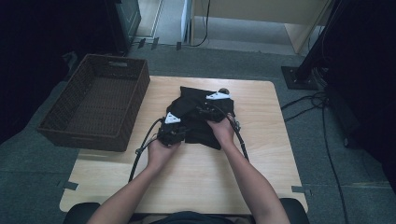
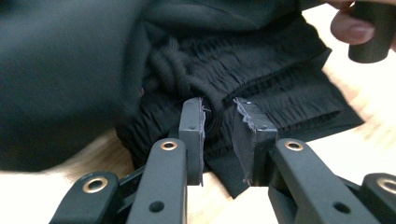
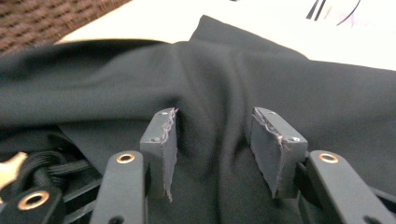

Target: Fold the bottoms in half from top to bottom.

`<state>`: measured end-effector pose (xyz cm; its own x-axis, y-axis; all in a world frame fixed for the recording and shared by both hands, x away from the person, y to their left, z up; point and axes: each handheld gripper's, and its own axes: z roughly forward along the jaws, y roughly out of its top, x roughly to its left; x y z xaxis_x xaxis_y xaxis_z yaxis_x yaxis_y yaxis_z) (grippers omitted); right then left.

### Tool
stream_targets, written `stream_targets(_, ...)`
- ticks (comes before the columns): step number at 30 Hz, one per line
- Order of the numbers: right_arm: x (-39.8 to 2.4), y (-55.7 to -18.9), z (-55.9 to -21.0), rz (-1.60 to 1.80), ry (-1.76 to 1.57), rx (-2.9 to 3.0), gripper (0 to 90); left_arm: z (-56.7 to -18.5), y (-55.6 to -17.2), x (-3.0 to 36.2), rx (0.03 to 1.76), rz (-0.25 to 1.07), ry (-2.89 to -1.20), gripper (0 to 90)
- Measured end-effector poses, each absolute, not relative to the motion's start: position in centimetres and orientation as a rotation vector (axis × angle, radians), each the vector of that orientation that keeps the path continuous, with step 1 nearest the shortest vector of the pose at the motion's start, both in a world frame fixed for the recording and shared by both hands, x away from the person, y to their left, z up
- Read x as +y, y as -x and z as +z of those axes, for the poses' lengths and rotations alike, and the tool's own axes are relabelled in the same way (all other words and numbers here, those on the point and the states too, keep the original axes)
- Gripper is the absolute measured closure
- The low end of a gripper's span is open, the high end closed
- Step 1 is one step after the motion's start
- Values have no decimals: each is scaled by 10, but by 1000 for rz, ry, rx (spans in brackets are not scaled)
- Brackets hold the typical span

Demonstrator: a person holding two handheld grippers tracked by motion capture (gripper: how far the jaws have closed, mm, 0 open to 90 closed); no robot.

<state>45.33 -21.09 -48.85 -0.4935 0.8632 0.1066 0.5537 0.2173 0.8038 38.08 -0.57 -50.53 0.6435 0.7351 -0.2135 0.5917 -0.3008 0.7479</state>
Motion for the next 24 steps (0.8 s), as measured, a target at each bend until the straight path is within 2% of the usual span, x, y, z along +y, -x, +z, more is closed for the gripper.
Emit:
stream_targets(4,-208,-457,-506,1124,-1352,2167,603,-510,-382,-8,1028,215,-2001,728)
stream_targets(8,-207,-456,-508,1090,-1345,2172,849,-513,-383,-8,1020,221,-2002,737)
stream_targets(9,-206,-455,-504,1087,-1358,2178,868,-513,-382,-9,1021,227,-2006,738)
stream_targets(17,-209,-422,-458,1192,-1278,2147,875,-515,-380,-9,1028,241,-2000,738)
stream_targets(24,-225,-382,-468,1249,-1333,2157,874,-517,-378,-9,1042,238,-1976,738)
